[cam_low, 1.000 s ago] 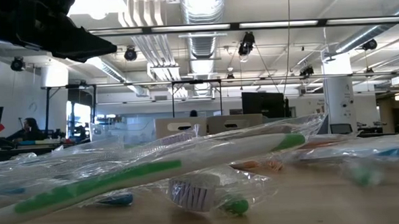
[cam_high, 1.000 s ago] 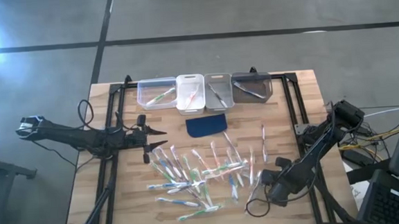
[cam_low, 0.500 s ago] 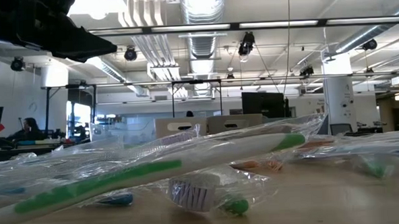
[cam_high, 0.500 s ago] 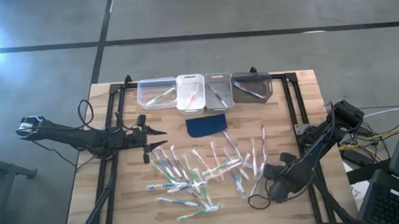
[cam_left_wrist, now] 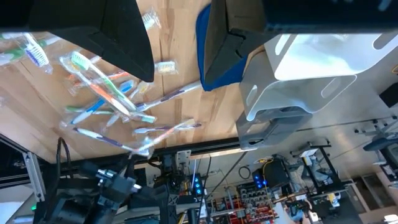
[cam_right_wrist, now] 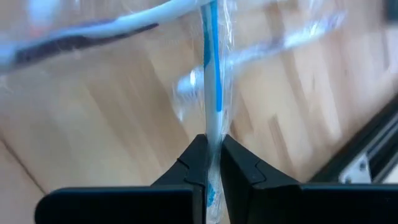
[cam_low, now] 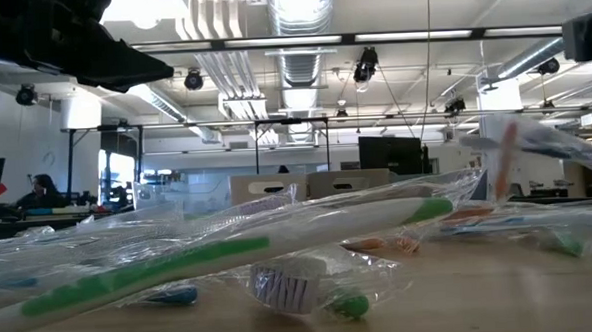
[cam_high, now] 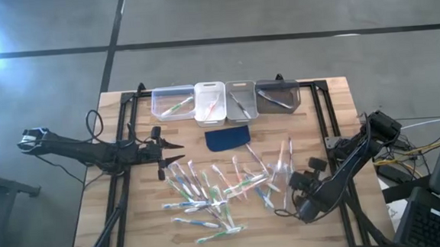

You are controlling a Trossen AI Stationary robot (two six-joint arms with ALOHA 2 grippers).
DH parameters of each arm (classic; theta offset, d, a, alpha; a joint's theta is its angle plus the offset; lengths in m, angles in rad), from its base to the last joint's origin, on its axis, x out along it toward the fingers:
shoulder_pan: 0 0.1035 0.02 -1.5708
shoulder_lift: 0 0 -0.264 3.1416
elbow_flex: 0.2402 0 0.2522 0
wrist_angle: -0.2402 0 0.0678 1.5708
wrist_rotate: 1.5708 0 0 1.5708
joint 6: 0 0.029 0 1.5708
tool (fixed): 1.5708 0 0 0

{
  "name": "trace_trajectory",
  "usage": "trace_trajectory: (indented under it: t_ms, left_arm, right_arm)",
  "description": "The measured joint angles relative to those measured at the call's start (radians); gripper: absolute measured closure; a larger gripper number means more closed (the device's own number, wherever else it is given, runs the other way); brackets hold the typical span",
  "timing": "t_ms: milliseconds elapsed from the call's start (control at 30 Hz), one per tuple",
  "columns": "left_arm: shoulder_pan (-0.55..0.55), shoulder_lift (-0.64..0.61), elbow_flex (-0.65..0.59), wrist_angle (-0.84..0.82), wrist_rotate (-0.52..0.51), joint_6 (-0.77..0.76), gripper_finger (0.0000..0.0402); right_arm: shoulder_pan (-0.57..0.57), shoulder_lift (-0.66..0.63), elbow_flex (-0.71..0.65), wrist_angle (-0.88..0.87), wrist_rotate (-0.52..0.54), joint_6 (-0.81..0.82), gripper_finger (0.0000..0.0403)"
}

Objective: Pick & Place Toothbrushes
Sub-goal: Put the blue toothbrush into the transparent black bin

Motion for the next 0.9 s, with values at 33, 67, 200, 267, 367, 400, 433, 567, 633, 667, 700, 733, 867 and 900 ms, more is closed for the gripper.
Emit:
trace_trajectory:
  t_ms: [33, 67, 200, 267, 367, 400, 433, 567, 633, 667, 700, 733, 867, 900]
  left_arm:
    - [0.000, 0.000, 0.000, 0.000, 0.000, 0.000, 0.0254]
    - [0.000, 0.000, 0.000, 0.000, 0.000, 0.000, 0.0255]
    - [0.000, 0.000, 0.000, 0.000, 0.000, 0.000, 0.0255]
    - [0.000, 0.000, 0.000, 0.000, 0.000, 0.000, 0.0254]
    - [0.000, 0.000, 0.000, 0.000, 0.000, 0.000, 0.0254]
    - [0.000, 0.000, 0.000, 0.000, 0.000, 0.000, 0.0255]
    - [0.000, 0.000, 0.000, 0.000, 0.000, 0.000, 0.0255]
    - [0.000, 0.000, 0.000, 0.000, 0.000, 0.000, 0.0254]
    - [0.000, 0.000, 0.000, 0.000, 0.000, 0.000, 0.0254]
    - [0.000, 0.000, 0.000, 0.000, 0.000, 0.000, 0.0254]
    - [0.000, 0.000, 0.000, 0.000, 0.000, 0.000, 0.0254]
    - [0.000, 0.000, 0.000, 0.000, 0.000, 0.000, 0.0255]
    - [0.000, 0.000, 0.000, 0.000, 0.000, 0.000, 0.0255]
    - [0.000, 0.000, 0.000, 0.000, 0.000, 0.000, 0.0254]
  right_arm:
    - [-0.003, 0.000, 0.008, 0.004, 0.009, -0.016, 0.0385]
    - [-0.010, 0.000, 0.017, 0.005, 0.009, -0.029, 0.0385]
    - [-0.020, 0.006, 0.040, -0.015, 0.014, -0.039, 0.0385]
    - [-0.022, 0.006, 0.046, -0.036, 0.059, -0.043, 0.0385]
    - [-0.029, 0.006, 0.050, -0.067, 0.118, -0.026, 0.0385]
    - [-0.033, 0.006, 0.052, -0.068, 0.125, -0.030, 0.0385]
    - [-0.037, 0.006, 0.052, -0.070, 0.129, -0.043, 0.0385]
    - [-0.054, 0.006, 0.052, -0.069, 0.136, -0.084, 0.0385]
    - [-0.060, 0.006, 0.056, -0.069, 0.136, -0.103, 0.0385]
    - [-0.062, 0.006, 0.062, -0.068, 0.136, -0.117, 0.0385]
    - [-0.064, 0.005, 0.071, -0.066, 0.136, -0.133, 0.0385]
    - [-0.064, 0.005, 0.081, -0.066, 0.136, -0.146, 0.0384]
    - [-0.081, 0.005, 0.134, -0.097, 0.141, -0.166, 0.0384]
    - [-0.089, 0.005, 0.150, -0.116, 0.142, -0.166, 0.0384]
